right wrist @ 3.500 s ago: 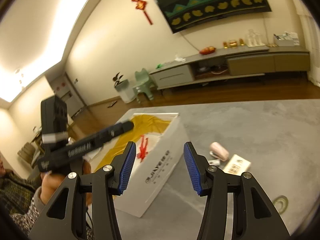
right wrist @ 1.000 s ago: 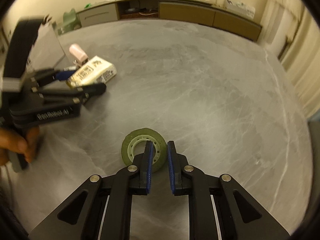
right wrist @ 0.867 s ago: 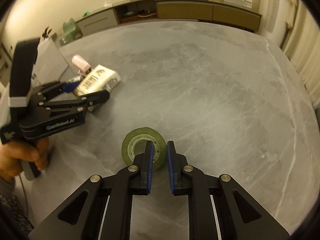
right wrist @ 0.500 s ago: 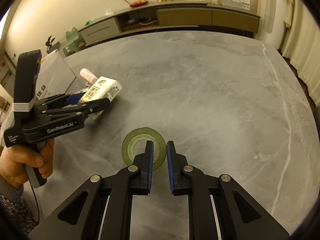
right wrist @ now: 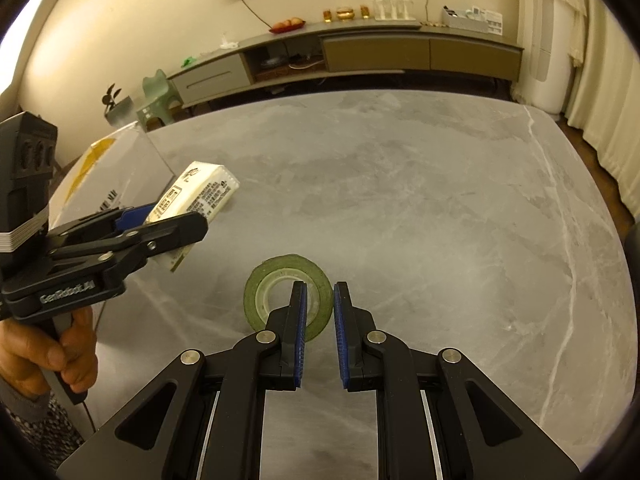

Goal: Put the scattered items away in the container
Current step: 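Carry the tissue pack and tape roll over the yellow-lined box with both tools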

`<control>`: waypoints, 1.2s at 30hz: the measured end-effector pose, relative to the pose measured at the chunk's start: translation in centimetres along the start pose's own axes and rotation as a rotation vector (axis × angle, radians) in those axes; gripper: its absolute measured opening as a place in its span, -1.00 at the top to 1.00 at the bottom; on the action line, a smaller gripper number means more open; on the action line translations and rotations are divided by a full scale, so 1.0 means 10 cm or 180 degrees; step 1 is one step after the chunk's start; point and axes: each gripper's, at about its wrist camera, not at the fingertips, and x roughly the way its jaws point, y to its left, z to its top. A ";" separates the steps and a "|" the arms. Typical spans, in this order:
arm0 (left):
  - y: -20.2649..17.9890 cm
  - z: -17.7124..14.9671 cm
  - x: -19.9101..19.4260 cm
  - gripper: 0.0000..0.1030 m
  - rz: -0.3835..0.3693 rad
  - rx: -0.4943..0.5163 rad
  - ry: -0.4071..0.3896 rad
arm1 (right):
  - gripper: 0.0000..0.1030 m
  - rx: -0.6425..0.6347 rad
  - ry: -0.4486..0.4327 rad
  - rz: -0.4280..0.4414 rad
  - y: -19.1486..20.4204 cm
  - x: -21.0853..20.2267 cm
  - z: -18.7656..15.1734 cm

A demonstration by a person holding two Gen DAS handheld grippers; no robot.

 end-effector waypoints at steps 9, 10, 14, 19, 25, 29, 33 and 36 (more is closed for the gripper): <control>0.10 -0.07 -0.51 -0.02 -0.0166 -0.0158 -0.0168 | 0.73 0.0042 -0.0027 0.0231 0.16 -0.07 0.03; 0.11 -0.07 -0.57 -0.02 -0.0182 -0.0168 -0.0189 | 0.73 0.0044 -0.0029 0.0258 0.19 -0.08 0.03; 0.12 -0.09 -0.80 -0.02 -0.0215 -0.0157 -0.0285 | 0.73 0.0005 -0.0054 0.0314 0.31 -0.10 0.07; 0.18 -0.12 -1.03 -0.02 -0.0220 -0.0156 -0.0371 | 0.73 -0.0078 -0.0079 0.0363 0.48 -0.11 0.07; 0.31 -0.14 -1.33 -0.02 -0.0204 -0.0206 -0.0515 | 0.73 -0.0164 -0.0111 0.0436 0.71 -0.10 0.10; 0.45 -0.17 -1.52 -0.02 -0.0191 -0.0265 -0.0608 | 0.73 -0.0230 -0.0157 0.0490 0.89 -0.11 0.14; 0.58 -0.22 -1.69 -0.02 -0.0129 -0.0308 -0.0673 | 0.73 -0.0304 -0.0193 0.0549 1.08 -0.11 0.18; 0.68 -0.26 -1.80 -0.02 -0.0057 -0.0337 -0.0711 | 0.73 -0.0331 -0.0204 0.0607 1.19 -0.11 0.19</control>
